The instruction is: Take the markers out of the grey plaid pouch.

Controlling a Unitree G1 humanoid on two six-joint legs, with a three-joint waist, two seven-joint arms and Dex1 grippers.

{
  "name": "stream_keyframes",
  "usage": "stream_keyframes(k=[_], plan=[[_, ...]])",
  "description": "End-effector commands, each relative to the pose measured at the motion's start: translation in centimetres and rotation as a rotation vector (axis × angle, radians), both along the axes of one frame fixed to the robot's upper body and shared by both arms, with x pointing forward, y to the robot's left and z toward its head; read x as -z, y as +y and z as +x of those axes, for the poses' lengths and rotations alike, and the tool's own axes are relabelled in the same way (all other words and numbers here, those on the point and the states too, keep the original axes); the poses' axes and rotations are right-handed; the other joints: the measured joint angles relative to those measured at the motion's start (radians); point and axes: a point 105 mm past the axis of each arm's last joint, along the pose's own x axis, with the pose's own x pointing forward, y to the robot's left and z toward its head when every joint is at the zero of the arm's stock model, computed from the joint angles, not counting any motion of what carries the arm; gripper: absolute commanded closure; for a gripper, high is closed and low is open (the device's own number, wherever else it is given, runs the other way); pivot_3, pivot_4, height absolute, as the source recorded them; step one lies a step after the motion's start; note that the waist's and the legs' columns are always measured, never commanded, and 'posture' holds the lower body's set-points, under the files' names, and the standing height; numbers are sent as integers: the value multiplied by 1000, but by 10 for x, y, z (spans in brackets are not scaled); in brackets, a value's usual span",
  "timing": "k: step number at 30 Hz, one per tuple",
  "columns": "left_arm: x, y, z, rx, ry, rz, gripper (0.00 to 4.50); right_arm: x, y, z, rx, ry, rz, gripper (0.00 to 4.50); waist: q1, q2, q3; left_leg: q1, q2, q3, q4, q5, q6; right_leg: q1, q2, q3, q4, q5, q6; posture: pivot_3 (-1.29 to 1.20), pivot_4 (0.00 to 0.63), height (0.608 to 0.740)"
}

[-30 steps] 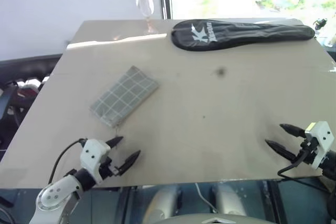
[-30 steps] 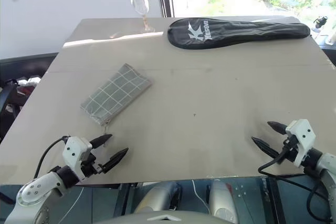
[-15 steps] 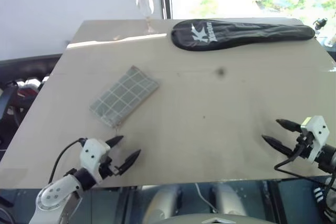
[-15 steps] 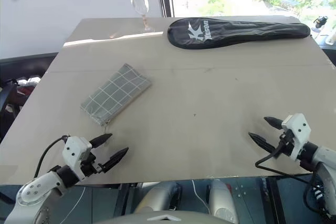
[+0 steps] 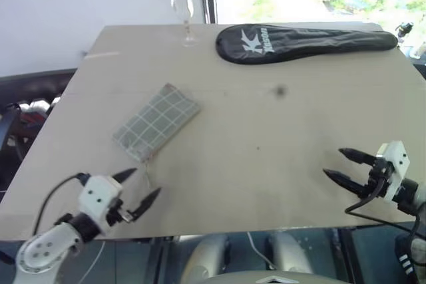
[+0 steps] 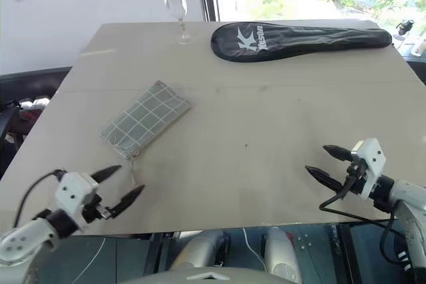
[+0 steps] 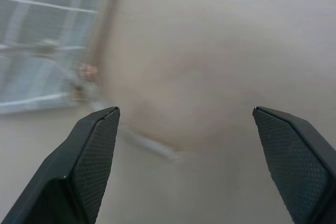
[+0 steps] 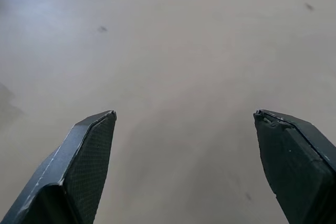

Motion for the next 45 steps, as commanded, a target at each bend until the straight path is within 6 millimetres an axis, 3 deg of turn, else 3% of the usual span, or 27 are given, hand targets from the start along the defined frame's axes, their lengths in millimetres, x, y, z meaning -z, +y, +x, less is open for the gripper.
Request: stream_keyframes(k=[1, 8, 15, 19, 23, 26, 29, 34, 37, 40, 45], plan=[[-26, 33, 8, -33, -135, 195, 302, -18, 23, -8, -132, -13, 56, 216, 2, 0, 0, 0, 0, -1, 0, 0, 0, 0, 0, -1, 0, 0, 0, 0, 150, 740], [-33, 65, 23, 50, -273, 583, 302, -29, 41, -7, -194, -25, 64, 216, 1, 0, 0, -2, -1, -2, -2, 0, 0, 0, -1, -3, -7, 0, 0, 0, 150, 740], [-19, 42, 60, 247, -431, 847, 302, -41, 50, -10, -200, -51, 73, 216, 3, 0, 0, -3, -1, -4, -3, 0, 0, 0, -2, -6, -9, 1, 0, 0, 150, 740], [2, 25, 71, 347, -448, 875, 302, -45, 52, -9, -196, -67, 66, 216, 1, 0, 0, -3, -2, -3, -4, 0, 0, 0, -2, -9, -8, 1, 0, 0, 150, 740], [9, 16, 91, 288, -481, 847, 302, -49, 52, -9, -185, -87, 52, 216, 2, 2, -1, -1, -2, -3, -3, 0, 0, 0, -2, -9, -6, 1, 0, 0, 150, 740], [6, 12, 103, 249, -514, 832, 1095, -51, 52, -9, -179, -93, 49, 216, 4, 3, -2, -1, -2, -4, -2, 0, 1, 0, -2, -10, -2, 1, 0, 0, 150, 740], [7, 7, 108, 251, -524, 821, 2500, -50, 53, -10, -174, -98, 47, 216, 1, 3, -2, 0, -2, -4, -2, 0, 1, 0, -2, -9, 1, 1, 0, 0, 150, 740], [5, 1, 112, 238, -537, 801, 4428, -49, 55, -9, -168, -104, 47, 216, 7, 10, -6, 1, -3, -4, -1, 0, 0, 0, -2, -9, 3, 1, 1, 0, 150, 740], [-1, -8, 114, 245, -565, 771, 4470, -46, 60, -5, -163, -103, 38, 216, 8, 11, -7, 2, -3, -4, 0, 0, 1, 0, -2, -9, 5, 1, 1, 0, 150, 740], [-11, -34, 113, 300, -634, 715, 4470, -38, 70, 5, -142, -113, -6, 216, 7, 11, -7, 1, -3, -4, 1, 0, 0, 0, -2, -9, 5, 1, 1, 0, 150, 740], [-21, -74, 115, 356, -693, 631, 4470, -24, 108, 17, -182, -124, -37, 216, -1, 9, -7, -1, -3, -4, 2, 3, -4, -2, -2, -9, 4, 1, 1, 0, 150, 740]])
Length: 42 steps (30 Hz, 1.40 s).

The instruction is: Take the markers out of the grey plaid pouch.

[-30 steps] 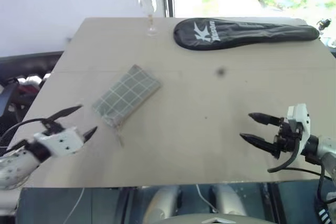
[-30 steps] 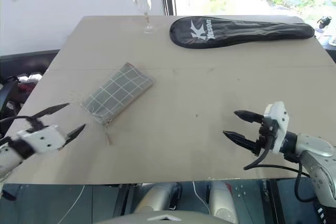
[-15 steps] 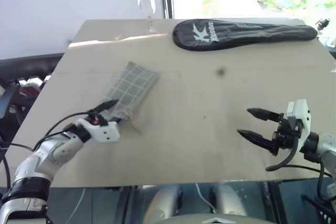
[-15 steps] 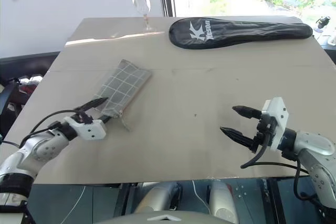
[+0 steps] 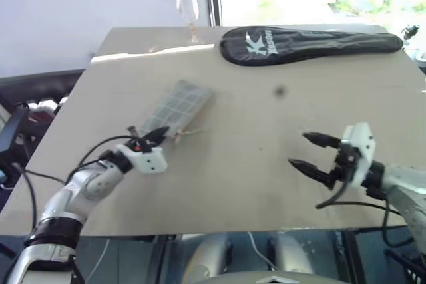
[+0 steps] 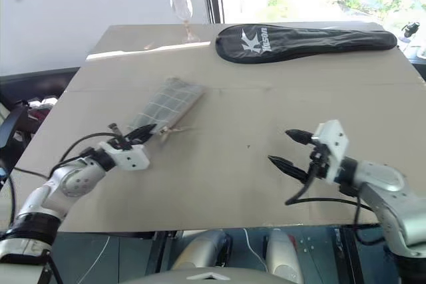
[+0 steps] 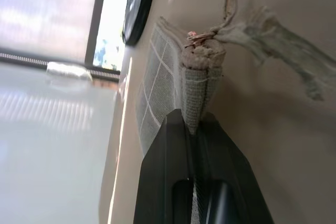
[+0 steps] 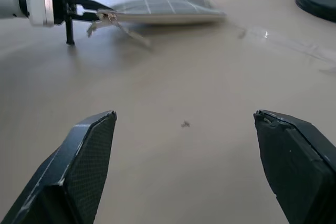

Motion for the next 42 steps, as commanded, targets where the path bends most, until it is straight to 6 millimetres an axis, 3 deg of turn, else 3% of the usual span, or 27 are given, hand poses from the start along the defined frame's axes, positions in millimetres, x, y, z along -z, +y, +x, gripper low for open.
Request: stream_keyframes(k=[1, 5, 9, 15, 19, 22, 27, 29, 42], plan=[[-14, -31, 1, 82, -35, -42, 4470, 10, 25, 11, -9, -33, -70, 216, -4, -1, 0, -1, 0, 0, 0, 0, 0, -1, 0, 0, 0, 0, 0, 0, 150, 740], [-15, -53, -1, 152, -31, -56, 4470, 31, 45, 25, -5, -10, -171, 216, -7, -2, 0, -3, 0, 1, 0, 0, 0, -5, 1, 1, 1, 0, 0, 0, 150, 740], [-2, -76, -12, 243, -7, -53, 4470, 30, 72, 39, -20, -33, -191, 216, -12, -2, 0, -4, 0, 2, 0, 1, -1, -7, 1, 3, 1, 0, 0, 0, 150, 740], [4, -89, -13, 292, -5, -56, 4470, 31, 96, 58, -26, -26, -215, 216, -4, -3, 0, -4, 0, 2, 0, 1, -1, -7, 1, 2, 2, 0, 0, 0, 150, 740], [5, -91, -11, 298, -8, -58, 4470, 43, 99, 57, -63, 15, -279, 216, -4, -3, 0, -4, -1, 2, 0, 1, -1, -7, 1, 2, 2, 0, 0, 0, 150, 740], [6, -91, -10, 297, -11, -57, 4500, 41, 99, 58, -69, 14, -281, 1111, -5, -3, 0, -4, -1, 2, 0, 1, -1, -7, 1, 2, 2, 0, 0, 0, 150, 740], [9, -90, -12, 297, -8, -51, 4500, 33, 97, 59, -62, -30, -300, 3577, -5, -3, 0, -3, -1, 2, 0, 1, -1, -7, 1, 2, 3, 0, 0, 0, 150, 740], [11, -89, -12, 295, -6, -52, 4500, 29, 97, 56, -67, -37, -299, 4343, -5, -3, 0, -3, -1, 2, 0, 1, -1, -7, 1, 2, 3, 0, 0, 0, 150, 740], [13, -90, -8, 307, -5, -43, 4500, 21, 88, 57, -34, -88, -356, 4448, -4, -3, -1, -3, -1, 1, 0, 1, -1, -7, 1, 2, 3, 0, 0, 0, 150, 740]])
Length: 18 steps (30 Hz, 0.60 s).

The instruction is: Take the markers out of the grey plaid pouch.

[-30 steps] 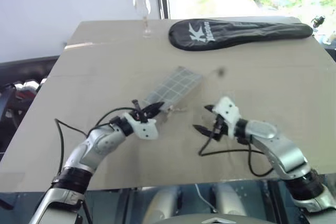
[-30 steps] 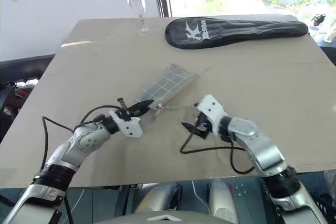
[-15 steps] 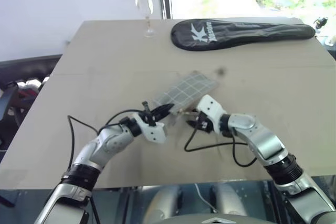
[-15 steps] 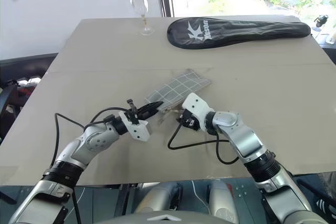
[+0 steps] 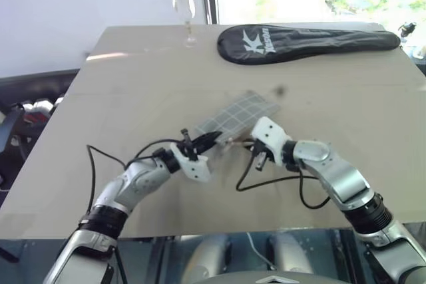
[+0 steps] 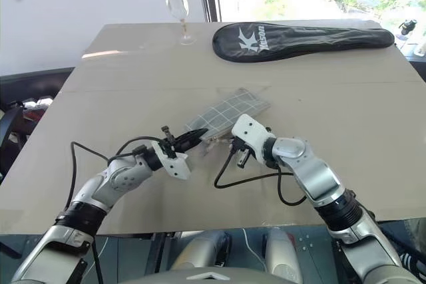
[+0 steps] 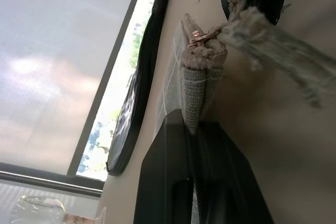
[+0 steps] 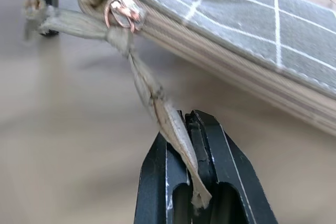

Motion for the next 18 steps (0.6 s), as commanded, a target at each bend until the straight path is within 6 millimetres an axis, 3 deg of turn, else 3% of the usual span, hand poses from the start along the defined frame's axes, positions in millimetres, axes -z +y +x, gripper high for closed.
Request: stream_keyframes(k=[1, 3, 8, 18], plan=[[10, -3, -2, 12, 30, 18, 4500, -17, 0, 2, -9, -83, 1, 4448, 0, 0, 0, 0, 0, 0, 0, 0, 0, 0, 0, 0, 0, 0, 0, 0, 150, 740], [10, -3, -1, 12, 30, 16, 4500, -17, 0, 0, -26, -69, 3, 4448, 0, 0, 0, 0, 0, 0, 0, 0, 0, 0, 0, 0, 0, 0, 0, 0, 150, 740], [9, -5, -1, 15, 27, 11, 4500, -18, 2, -1, -39, -82, -10, 2811, 0, 0, 0, 0, 0, 0, 0, 0, 0, 0, 0, 0, 0, 0, 0, 0, 150, 740], [9, -4, 0, 10, 27, 14, 4500, -26, 10, -5, -92, -87, -5, 2811, 0, 0, 0, 0, 0, 0, 0, 0, 0, 0, 0, 0, 0, 0, 0, 0, 150, 740]])
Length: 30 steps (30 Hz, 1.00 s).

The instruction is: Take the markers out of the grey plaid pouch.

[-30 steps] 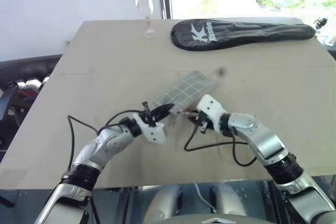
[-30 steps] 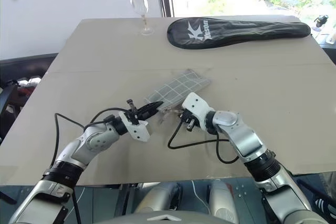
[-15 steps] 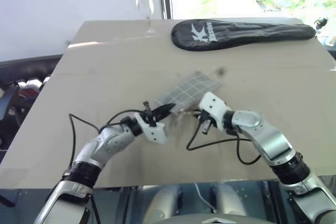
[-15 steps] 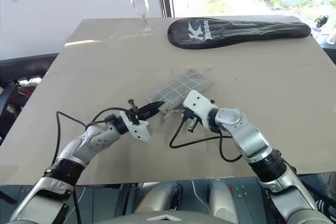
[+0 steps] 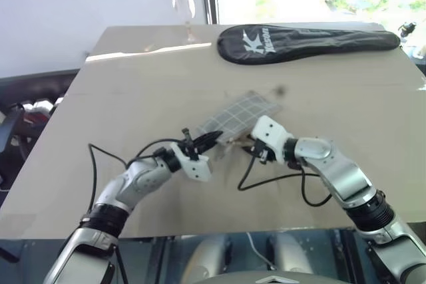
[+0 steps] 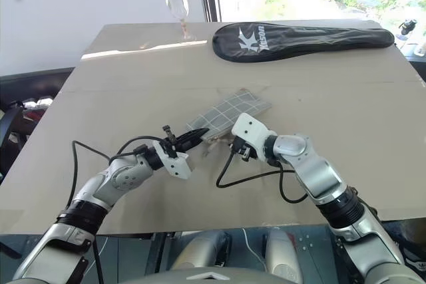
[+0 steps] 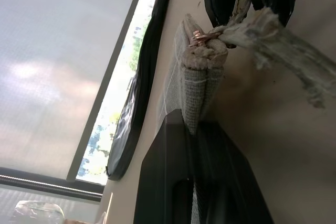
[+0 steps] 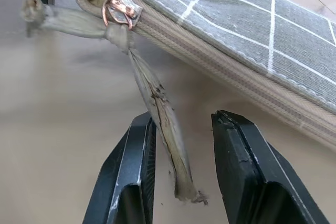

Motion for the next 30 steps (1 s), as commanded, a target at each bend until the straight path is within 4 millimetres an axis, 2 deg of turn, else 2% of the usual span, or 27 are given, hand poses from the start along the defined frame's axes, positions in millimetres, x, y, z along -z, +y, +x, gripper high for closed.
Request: stream_keyframes(k=[1, 3, 4, 8, 12, 15, 20, 23, 26, 28, 30], plan=[[9, -2, -1, 3, 30, 17, 4500, -22, 10, -4, -54, -68, 36, 3346, 0, 0, 0, 0, 0, 0, 0, 0, 0, 0, 0, 0, 0, 0, 0, 0, 150, 740], [9, -2, -1, 1, 30, 17, 4500, -24, 9, -4, -53, -63, 47, 4180, 0, 0, 0, 0, 0, 0, 0, 0, 0, 0, 0, 0, 0, 0, 0, 0, 150, 740], [9, -2, -1, -1, 32, 17, 4500, -25, 8, -4, -49, -62, 50, 4356, 0, 0, 0, 0, 0, 0, 0, 0, 0, 0, 0, 0, 0, 0, 0, 0, 150, 740], [9, -1, -1, -4, 39, 9, 4500, -26, -3, 2, -3, -53, 64, 4356, 0, 0, 0, 0, 0, 0, 0, 0, 0, 0, 0, 0, 0, 0, 0, 0, 150, 740], [4, -1, -1, -2, 41, -18, 4500, -27, -38, 34, 248, -49, 129, 4356, 0, 0, 0, 0, 0, 0, 0, 0, 0, 0, 0, 0, 0, 0, 0, 0, 150, 740], [1, 0, -1, -9, 54, -56, 4500, -31, -74, 54, 514, -48, 229, 4356, 0, 0, 0, 0, 0, 0, 0, 0, 0, 0, 0, 0, 0, 0, 0, 0, 150, 740], [-2, 4, -1, -29, 66, -92, 4500, -21, -125, 57, 844, -57, 222, 4356, -1, 0, 0, -2, 0, 0, 0, 0, 0, -1, -1, 0, -1, 0, 0, 0, 150, 740], [-2, 2, -2, -21, 70, -97, 4500, -20, -145, 57, 953, -77, 213, 4356, -4, 0, 0, -2, 0, 1, 0, 0, 0, -2, -1, 1, -1, 0, 0, 0, 150, 740], [-1, 1, -2, -15, 74, -97, 4500, -20, -145, 56, 949, -71, 213, 4356, -10, 0, 0, -1, 0, 1, 0, 0, 0, -2, 0, 1, 0, 0, 0, 0, 150, 740], [-1, 0, 1, -13, 75, -96, 4500, -24, -109, 45, 719, -16, 252, 3982, -14, 0, 0, -1, 0, 1, 0, 0, 0, -2, 0, 1, 0, 0, 0, 0, 150, 740], [-1, 0, 2, -12, 74, -96, 4500, -25, -94, 36, 616, -1, 241, 3137, -20, 0, 0, -2, 0, 1, 0, 0, 0, -2, 0, 1, 0, 0, 0, 0, 150, 740]])
